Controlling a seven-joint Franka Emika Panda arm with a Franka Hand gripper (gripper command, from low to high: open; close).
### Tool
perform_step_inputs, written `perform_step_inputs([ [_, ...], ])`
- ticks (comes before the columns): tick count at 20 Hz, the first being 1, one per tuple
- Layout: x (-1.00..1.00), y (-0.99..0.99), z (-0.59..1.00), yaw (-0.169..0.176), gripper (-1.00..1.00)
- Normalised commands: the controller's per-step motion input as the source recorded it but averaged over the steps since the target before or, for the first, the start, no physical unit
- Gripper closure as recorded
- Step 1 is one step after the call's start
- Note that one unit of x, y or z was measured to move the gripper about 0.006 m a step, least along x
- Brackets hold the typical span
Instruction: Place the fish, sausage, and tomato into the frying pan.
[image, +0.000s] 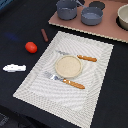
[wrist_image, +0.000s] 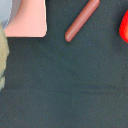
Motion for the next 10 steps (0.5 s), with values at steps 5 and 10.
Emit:
perform_step_inputs([
  [5, 0.02, -1.0, -0.51, 0.036, -1.0],
  [10, 0.01, -1.0, -0.51, 0.033, -1.0],
])
